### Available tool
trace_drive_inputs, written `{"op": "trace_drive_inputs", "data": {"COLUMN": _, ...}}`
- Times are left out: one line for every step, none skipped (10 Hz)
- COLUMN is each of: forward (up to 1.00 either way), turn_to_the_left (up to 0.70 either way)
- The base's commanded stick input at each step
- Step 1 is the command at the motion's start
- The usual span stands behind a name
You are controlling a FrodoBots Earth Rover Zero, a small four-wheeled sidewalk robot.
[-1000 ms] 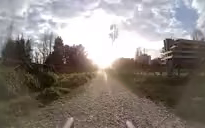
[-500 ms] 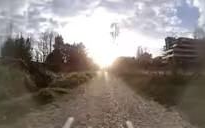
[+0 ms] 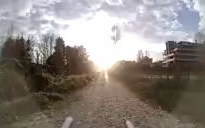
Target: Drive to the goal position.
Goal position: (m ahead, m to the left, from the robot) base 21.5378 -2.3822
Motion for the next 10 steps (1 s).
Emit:
{"op": "trace_drive_inputs", "data": {"forward": 0.50, "turn_to_the_left": 0.00}}
{"op": "trace_drive_inputs", "data": {"forward": 0.50, "turn_to_the_left": 0.00}}
{"op": "trace_drive_inputs", "data": {"forward": 0.50, "turn_to_the_left": 0.00}}
{"op": "trace_drive_inputs", "data": {"forward": 0.50, "turn_to_the_left": 0.00}}
{"op": "trace_drive_inputs", "data": {"forward": 0.50, "turn_to_the_left": 0.00}}
{"op": "trace_drive_inputs", "data": {"forward": 0.50, "turn_to_the_left": 0.00}}
{"op": "trace_drive_inputs", "data": {"forward": 0.50, "turn_to_the_left": 0.00}}
{"op": "trace_drive_inputs", "data": {"forward": 0.50, "turn_to_the_left": 0.00}}
{"op": "trace_drive_inputs", "data": {"forward": 0.50, "turn_to_the_left": 0.00}}
{"op": "trace_drive_inputs", "data": {"forward": 0.50, "turn_to_the_left": 0.00}}
